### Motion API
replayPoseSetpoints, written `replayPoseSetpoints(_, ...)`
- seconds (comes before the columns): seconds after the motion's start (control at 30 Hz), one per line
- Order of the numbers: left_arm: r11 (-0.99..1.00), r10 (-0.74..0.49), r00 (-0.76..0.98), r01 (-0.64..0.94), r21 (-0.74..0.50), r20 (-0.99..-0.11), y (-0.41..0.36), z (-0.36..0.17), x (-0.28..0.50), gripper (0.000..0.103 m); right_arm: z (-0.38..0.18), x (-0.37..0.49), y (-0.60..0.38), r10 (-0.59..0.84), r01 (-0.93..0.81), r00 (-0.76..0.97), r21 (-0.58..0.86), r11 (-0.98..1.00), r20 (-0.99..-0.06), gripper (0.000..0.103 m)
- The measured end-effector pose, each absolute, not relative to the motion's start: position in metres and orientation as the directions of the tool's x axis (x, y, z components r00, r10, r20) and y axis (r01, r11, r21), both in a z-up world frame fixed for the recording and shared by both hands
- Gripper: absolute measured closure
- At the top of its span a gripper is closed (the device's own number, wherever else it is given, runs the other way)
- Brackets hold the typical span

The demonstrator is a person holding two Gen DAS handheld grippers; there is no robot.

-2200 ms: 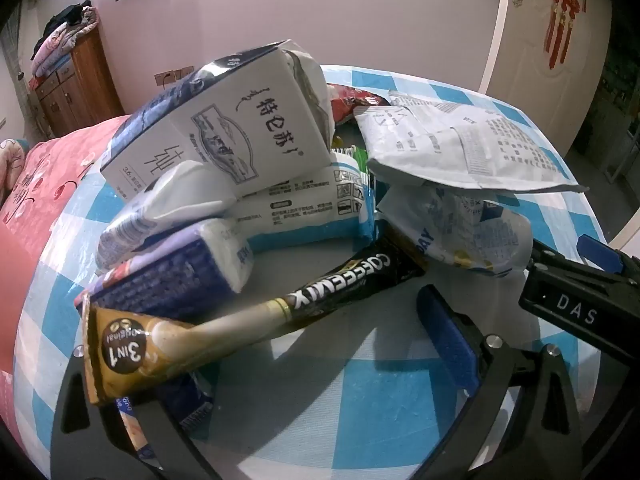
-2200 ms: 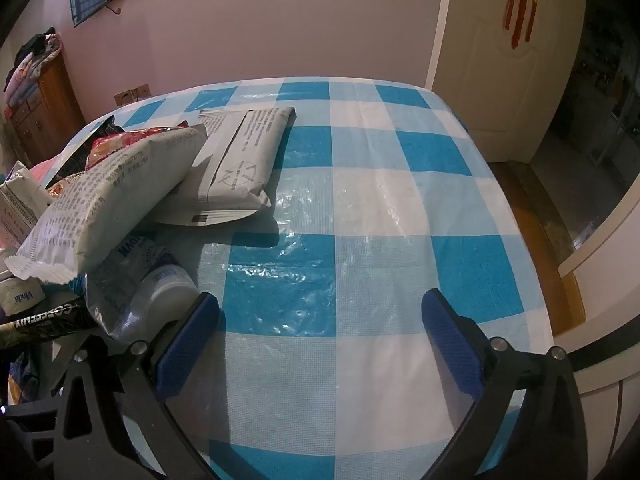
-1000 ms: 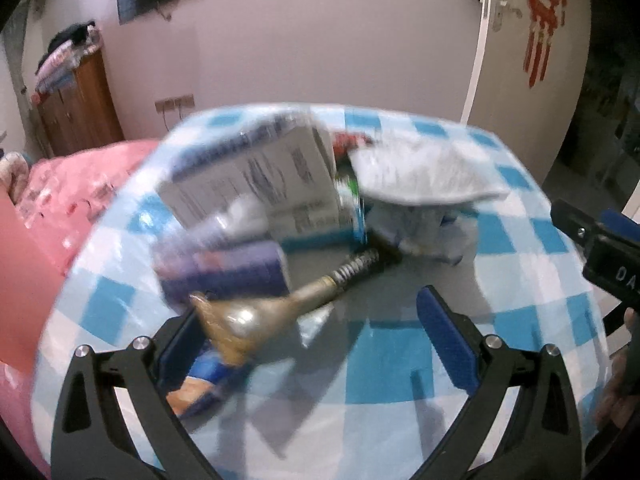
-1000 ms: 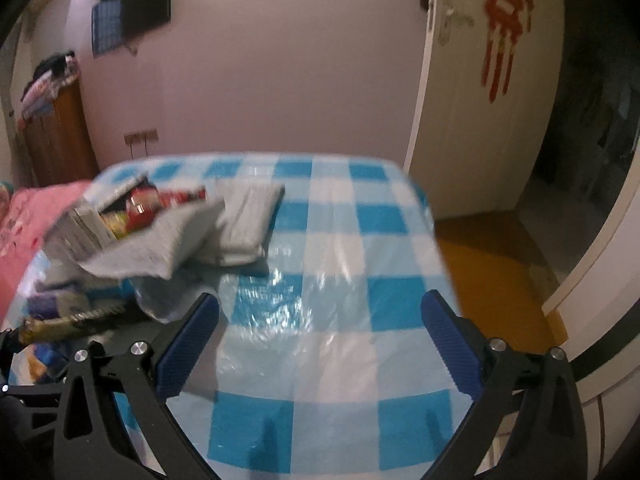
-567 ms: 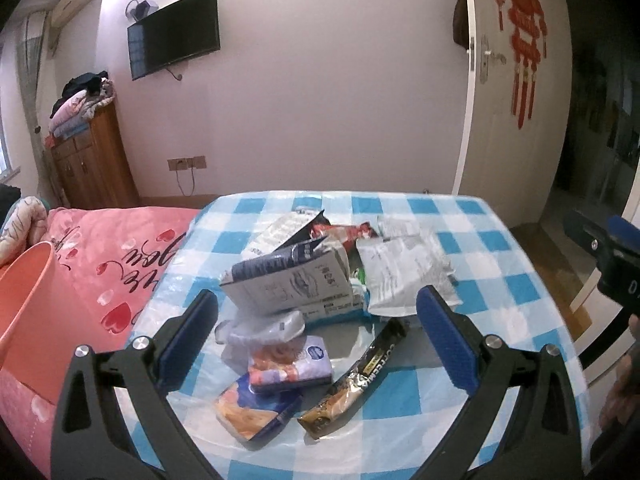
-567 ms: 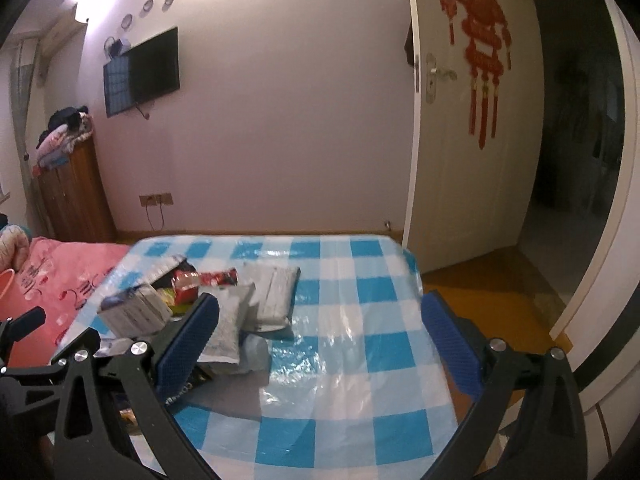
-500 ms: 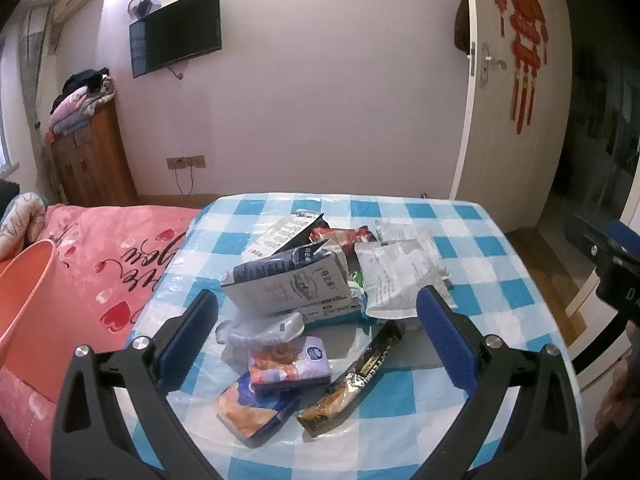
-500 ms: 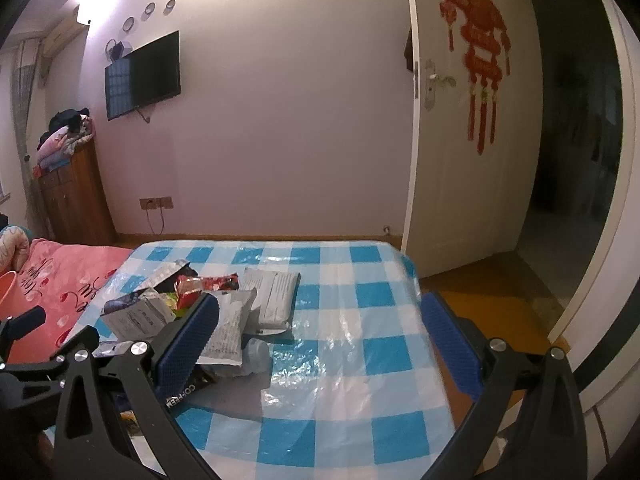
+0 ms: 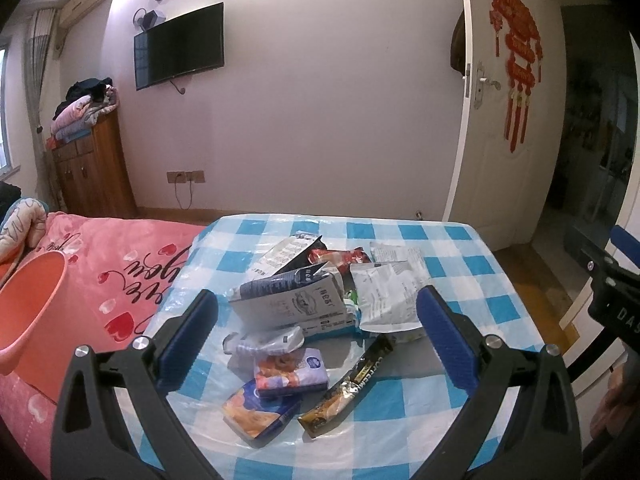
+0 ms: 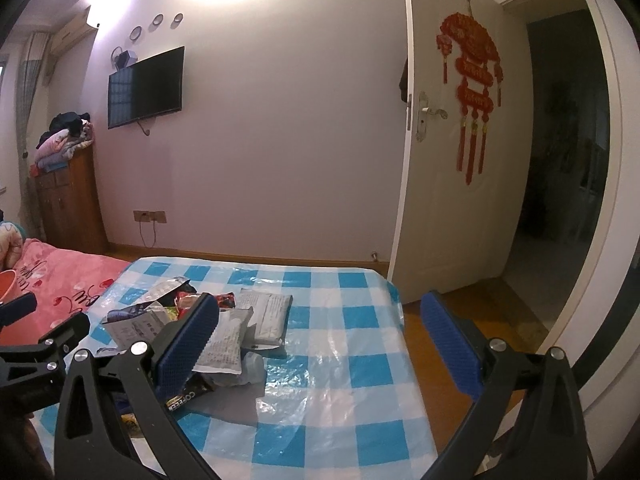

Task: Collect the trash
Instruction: 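Move both tools back and toward the pile of wrappers and cartons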

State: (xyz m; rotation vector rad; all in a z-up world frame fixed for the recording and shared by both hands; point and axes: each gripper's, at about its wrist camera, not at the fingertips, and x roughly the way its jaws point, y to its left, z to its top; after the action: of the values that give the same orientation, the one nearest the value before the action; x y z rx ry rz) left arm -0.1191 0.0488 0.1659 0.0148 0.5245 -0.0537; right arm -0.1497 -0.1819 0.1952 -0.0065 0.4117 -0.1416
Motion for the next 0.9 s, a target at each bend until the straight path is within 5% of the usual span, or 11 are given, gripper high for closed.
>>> replayPoseSetpoints(0.9,0.994,-0.091,0.867,0.047,-0.102,-0.49,0.066,0.152,-0.124,0.003,0.156,-0.146,-0.186,-0.074,0.07,0.888,-0.025,0.997,-0.455,0.004)
